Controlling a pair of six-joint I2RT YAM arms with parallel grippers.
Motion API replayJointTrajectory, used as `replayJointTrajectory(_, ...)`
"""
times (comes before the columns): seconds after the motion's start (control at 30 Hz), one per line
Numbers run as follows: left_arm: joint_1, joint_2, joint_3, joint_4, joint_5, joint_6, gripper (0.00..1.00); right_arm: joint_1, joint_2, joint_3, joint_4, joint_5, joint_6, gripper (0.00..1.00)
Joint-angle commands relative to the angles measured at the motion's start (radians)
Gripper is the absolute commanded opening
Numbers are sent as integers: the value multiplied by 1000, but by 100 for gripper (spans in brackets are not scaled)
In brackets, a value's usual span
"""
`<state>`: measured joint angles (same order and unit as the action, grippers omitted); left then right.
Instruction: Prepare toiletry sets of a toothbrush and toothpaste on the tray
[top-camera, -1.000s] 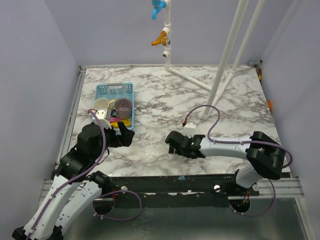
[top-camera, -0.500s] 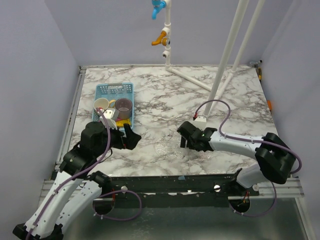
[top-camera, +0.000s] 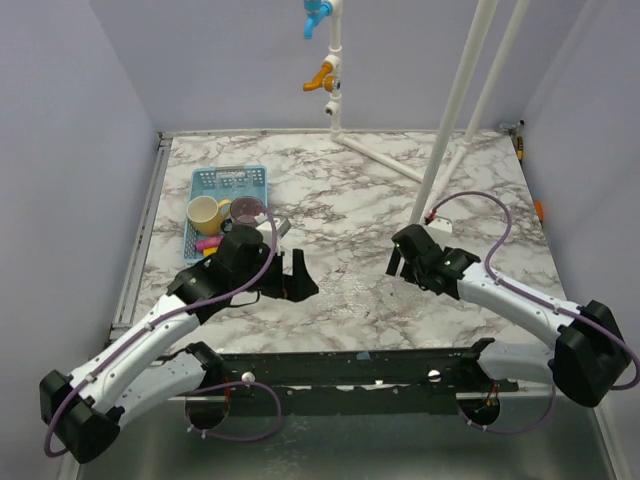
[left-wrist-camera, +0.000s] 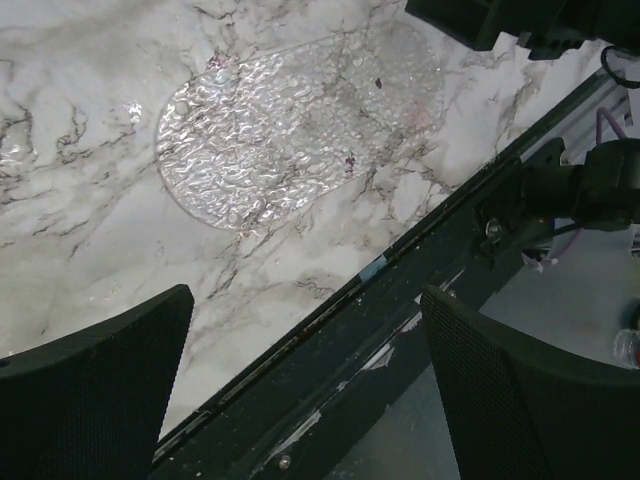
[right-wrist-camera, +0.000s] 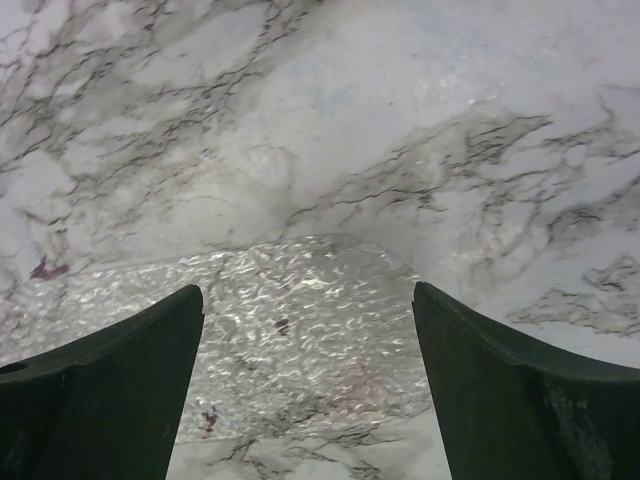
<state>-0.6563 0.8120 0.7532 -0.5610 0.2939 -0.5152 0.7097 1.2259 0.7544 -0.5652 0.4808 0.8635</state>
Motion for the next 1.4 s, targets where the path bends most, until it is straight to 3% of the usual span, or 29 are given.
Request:
replayJointTrajectory(0.0, -46, 124, -18, 111, -55, -92, 93, -89, -54, -53, -16, -16, -26, 89)
replayJointTrajectory(0.3, -53, 307, -60, 207, -180, -226, 91, -209, -80, -126, 60, -106, -53, 89)
replayJointTrajectory(0.67, -55, 539, -85, 344, -172, -276, 88, -267, -49, -175, 141, -162, 4, 90)
replayJointTrajectory(1.37, -54, 660, -53, 385, -211, -247, 88, -277, -32, -303, 312, -424, -61, 91)
